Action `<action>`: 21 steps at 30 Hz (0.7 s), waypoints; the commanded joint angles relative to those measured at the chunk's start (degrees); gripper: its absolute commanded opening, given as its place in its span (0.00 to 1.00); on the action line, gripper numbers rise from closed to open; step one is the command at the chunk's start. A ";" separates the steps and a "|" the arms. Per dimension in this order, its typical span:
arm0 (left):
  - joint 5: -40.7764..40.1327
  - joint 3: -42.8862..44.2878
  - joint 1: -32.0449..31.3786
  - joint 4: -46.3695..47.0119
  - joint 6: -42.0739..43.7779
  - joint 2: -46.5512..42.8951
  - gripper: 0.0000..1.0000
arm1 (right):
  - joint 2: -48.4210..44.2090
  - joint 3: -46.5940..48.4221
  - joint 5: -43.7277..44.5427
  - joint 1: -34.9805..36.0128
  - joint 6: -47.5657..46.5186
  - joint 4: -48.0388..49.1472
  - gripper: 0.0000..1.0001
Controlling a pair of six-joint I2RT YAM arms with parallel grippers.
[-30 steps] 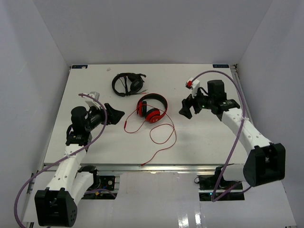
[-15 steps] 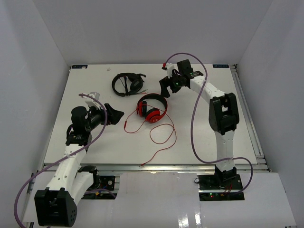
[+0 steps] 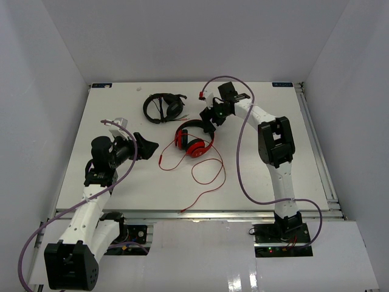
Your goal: Wrap the headphones
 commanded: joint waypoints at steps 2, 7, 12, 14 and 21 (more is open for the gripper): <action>0.57 1.71 -0.20 -0.12 0.52 -0.53 0.98 | 1.94 1.36 6.42 4.09 -0.11 1.29 0.79; 0.59 1.80 -0.29 -0.10 0.45 -0.89 0.98 | 2.69 1.34 12.22 5.57 0.87 2.77 0.71; 0.68 1.80 -0.22 -0.12 0.43 -1.20 0.98 | 2.36 0.17 12.14 5.49 -0.46 2.67 0.57; 0.77 1.71 -0.20 -0.12 0.43 -1.29 0.98 | 2.27 -0.25 11.60 5.57 -0.54 2.60 0.48; 2.33 0.64 -0.20 2.02 -3.29 -0.91 0.98 | 0.10 -3.40 9.27 5.19 -0.12 2.46 0.22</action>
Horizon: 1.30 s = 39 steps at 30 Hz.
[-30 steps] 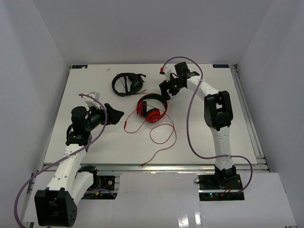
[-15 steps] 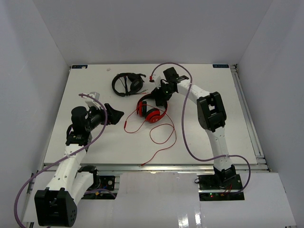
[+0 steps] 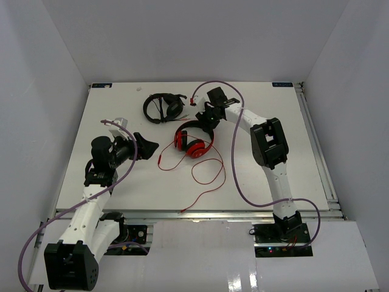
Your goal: Wrap the headphones
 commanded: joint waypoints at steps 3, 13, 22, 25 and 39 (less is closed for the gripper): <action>3.38 0.27 -0.18 2.82 -4.32 -0.29 0.98 | -5.41 -5.53 -3.30 -0.58 3.16 -1.19 0.08; 7.46 -0.74 -5.66 4.54 -3.12 -4.16 0.98 | -28.81 -21.18 1.94 -3.02 20.13 1.60 0.08; 3.48 0.37 -16.86 4.97 -9.86 -13.16 0.98 | -47.00 -31.33 1.92 -11.13 37.42 6.15 0.08; -1.21 0.82 -22.75 7.42 -11.60 -11.31 0.98 | -50.08 -32.76 2.15 -13.22 41.25 6.21 0.08; -30.28 1.89 -58.01 38.17 11.31 16.28 0.98 | -54.86 -31.84 2.67 -18.60 51.38 4.13 0.08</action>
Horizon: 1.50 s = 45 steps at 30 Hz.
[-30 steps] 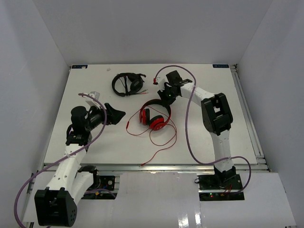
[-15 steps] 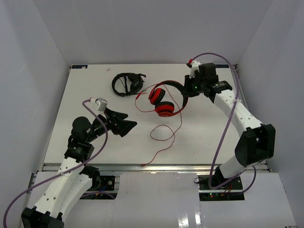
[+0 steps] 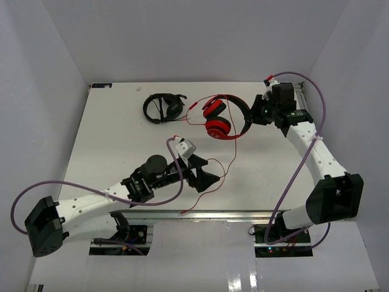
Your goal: Wrap the headphones
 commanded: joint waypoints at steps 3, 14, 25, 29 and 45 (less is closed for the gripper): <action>-12.60 -3.99 -4.86 29.51 16.18 11.98 0.98 | -2.90 3.48 -3.22 -2.74 7.25 0.82 0.08; -14.39 -2.63 -5.26 49.77 28.42 33.78 0.98 | -5.60 0.88 -7.59 -2.82 9.69 1.86 0.08; -11.54 1.16 -5.09 49.21 26.42 41.39 0.66 | -7.24 -0.42 -9.42 -2.99 10.44 2.58 0.08; -9.86 -0.64 -5.08 50.90 23.95 42.41 0.52 | -7.46 -0.72 -10.00 -3.02 10.73 2.84 0.08; -3.51 -3.40 -5.02 54.40 16.54 47.81 0.40 | -9.54 -2.19 -13.33 -4.05 10.60 4.05 0.08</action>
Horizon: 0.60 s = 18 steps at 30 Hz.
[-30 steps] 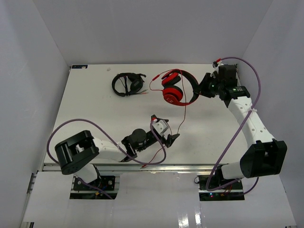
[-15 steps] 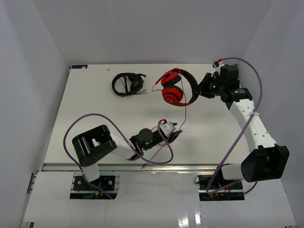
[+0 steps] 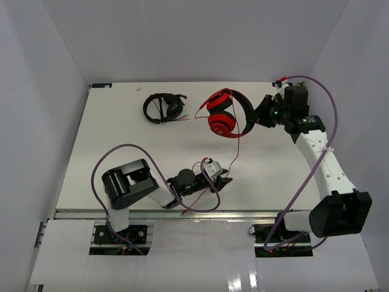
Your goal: Wrap the headphones
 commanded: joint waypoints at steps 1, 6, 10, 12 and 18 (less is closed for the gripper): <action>1.32 -1.02 0.03 1.38 -1.69 0.77 0.35 | -2.67 0.21 -4.78 -0.48 1.38 4.91 0.08; 2.29 -1.53 0.08 -0.65 -1.21 1.01 0.20 | -3.36 -0.47 -9.83 -0.71 0.77 6.09 0.08; 4.24 -4.08 0.70 -2.07 -1.10 -1.89 0.01 | -4.27 -0.88 -14.50 -0.99 -2.15 6.77 0.08; 4.54 -7.24 1.48 -2.00 -0.97 -4.13 0.00 | -4.28 -0.40 -17.06 -1.63 -4.32 6.35 0.08; 7.80 -12.15 3.67 -5.58 -1.03 -10.23 0.00 | -3.32 0.90 -29.04 -3.09 -5.74 7.77 0.08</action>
